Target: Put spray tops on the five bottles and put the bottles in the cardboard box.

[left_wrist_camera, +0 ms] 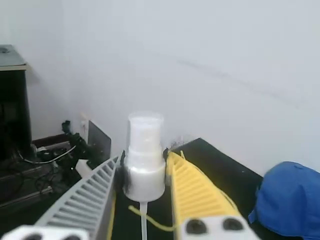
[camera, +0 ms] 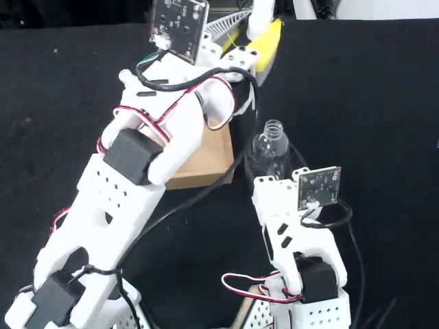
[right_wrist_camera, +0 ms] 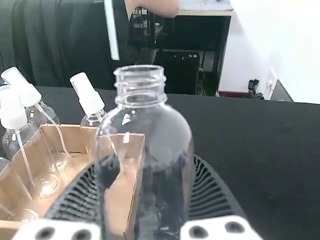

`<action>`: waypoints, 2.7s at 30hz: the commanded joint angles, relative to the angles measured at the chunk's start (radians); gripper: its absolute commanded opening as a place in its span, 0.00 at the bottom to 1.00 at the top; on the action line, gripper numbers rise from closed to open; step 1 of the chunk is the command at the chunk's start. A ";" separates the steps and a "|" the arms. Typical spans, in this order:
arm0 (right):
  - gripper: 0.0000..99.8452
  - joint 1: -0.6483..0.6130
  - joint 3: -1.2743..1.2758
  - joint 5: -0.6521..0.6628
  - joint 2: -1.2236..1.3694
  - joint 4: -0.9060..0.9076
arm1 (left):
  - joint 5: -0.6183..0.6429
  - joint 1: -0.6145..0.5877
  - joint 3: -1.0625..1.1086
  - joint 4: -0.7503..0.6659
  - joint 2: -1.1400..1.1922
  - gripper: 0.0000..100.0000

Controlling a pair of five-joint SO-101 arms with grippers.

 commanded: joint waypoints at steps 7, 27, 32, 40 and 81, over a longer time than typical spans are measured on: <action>0.01 -0.018 -0.015 -0.006 -0.096 -0.032 | 0.003 0.108 -0.094 -0.015 -0.011 0.03; 0.01 -0.018 -0.021 -0.006 -0.096 -0.032 | 0.003 0.111 -0.015 0.092 -0.078 0.03; 0.01 -0.018 -0.016 -0.006 -0.096 -0.032 | 0.005 0.111 0.111 0.049 -0.089 0.03; 0.01 -0.018 -0.015 -0.006 -0.096 -0.032 | 0.003 0.136 0.182 0.126 -0.091 0.12; 0.01 0.621 0.033 0.249 0.147 -0.508 | 0.003 -0.990 1.546 -0.629 -0.671 0.19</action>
